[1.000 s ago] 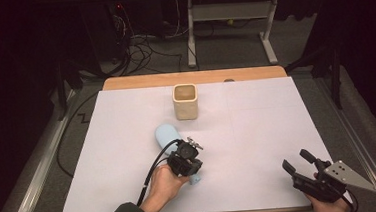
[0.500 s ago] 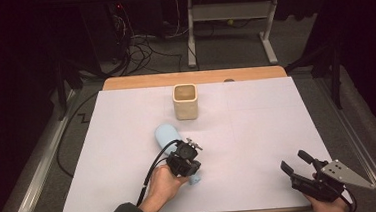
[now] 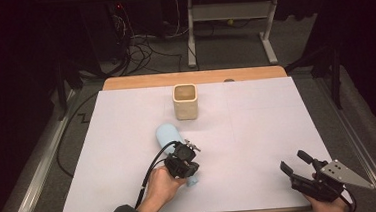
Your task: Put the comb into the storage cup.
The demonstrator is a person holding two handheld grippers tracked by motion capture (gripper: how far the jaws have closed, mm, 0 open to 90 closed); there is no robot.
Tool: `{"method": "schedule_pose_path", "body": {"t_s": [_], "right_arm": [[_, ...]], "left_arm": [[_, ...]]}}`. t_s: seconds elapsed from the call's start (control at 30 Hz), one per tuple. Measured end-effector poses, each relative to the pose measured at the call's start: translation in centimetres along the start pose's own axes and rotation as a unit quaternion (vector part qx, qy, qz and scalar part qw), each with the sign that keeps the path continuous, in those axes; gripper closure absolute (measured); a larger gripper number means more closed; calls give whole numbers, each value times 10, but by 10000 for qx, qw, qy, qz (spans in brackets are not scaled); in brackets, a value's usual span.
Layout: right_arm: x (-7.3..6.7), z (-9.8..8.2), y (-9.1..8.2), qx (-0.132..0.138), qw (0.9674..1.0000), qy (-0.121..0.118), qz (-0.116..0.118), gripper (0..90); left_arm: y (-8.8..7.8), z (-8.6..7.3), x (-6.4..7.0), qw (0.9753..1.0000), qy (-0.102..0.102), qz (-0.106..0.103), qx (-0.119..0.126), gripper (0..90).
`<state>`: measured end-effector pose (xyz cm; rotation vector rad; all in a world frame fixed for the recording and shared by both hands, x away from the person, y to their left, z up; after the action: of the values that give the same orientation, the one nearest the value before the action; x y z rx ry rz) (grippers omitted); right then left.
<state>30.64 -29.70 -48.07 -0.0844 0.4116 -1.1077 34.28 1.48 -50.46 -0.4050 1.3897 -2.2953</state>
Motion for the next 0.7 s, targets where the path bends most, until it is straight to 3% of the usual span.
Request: {"method": "schedule_pose_path", "body": {"t_s": [0.27, 0.7], "right_arm": [[0, -2, 1, -80, 9999, -59, -35, 276], [1, -5, 4, -211, 9998, -27, -34, 272]], "left_arm": [[-2, -4, 0, 10000, -9, -23, 1, 863], [-8, -15, -3, 9999, -10, 145, 58, 864]]}}
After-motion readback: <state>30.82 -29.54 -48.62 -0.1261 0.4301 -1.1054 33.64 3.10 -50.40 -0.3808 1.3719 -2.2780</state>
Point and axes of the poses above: each handheld gripper's, and its own axes: y roughly forward along the jaws, z roughly out of its top, x roughly to its right, the point moved 8 cm from there along y, roughly forward along the jaws, and after that the axes turned 14 degrees about y, right-handed, at the moved point
